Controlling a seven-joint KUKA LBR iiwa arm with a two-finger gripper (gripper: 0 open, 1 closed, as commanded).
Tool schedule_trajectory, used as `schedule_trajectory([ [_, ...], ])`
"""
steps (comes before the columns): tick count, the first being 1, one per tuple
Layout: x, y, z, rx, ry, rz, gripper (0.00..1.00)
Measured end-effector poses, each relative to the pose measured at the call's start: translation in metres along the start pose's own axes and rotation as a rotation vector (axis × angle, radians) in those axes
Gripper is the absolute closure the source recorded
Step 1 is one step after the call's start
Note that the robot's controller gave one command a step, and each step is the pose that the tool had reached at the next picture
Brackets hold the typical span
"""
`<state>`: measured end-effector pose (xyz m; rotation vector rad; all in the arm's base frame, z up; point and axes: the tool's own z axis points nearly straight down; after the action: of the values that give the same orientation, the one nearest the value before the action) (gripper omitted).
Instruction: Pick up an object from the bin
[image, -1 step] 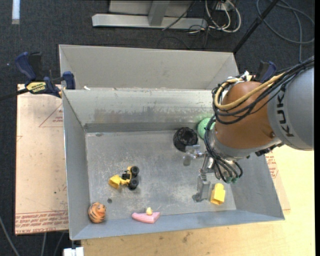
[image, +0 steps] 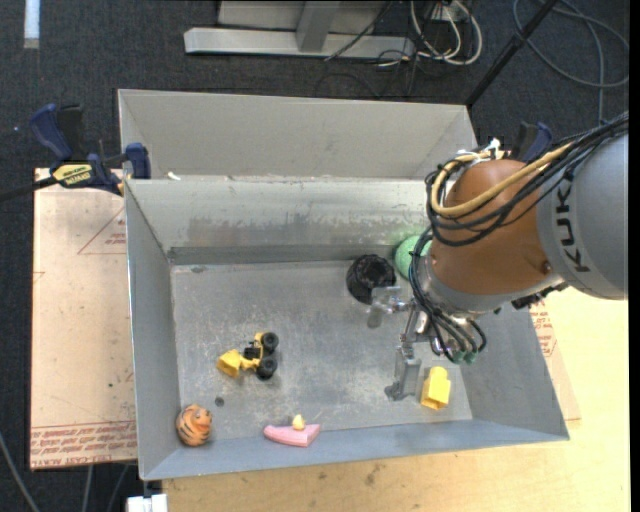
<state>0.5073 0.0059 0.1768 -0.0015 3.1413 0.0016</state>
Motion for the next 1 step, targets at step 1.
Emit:
schedule_trajectory([
  [1, -0.0072, -0.0057, -0.0136, -0.001, 0.004, 0.066, 0.00],
])
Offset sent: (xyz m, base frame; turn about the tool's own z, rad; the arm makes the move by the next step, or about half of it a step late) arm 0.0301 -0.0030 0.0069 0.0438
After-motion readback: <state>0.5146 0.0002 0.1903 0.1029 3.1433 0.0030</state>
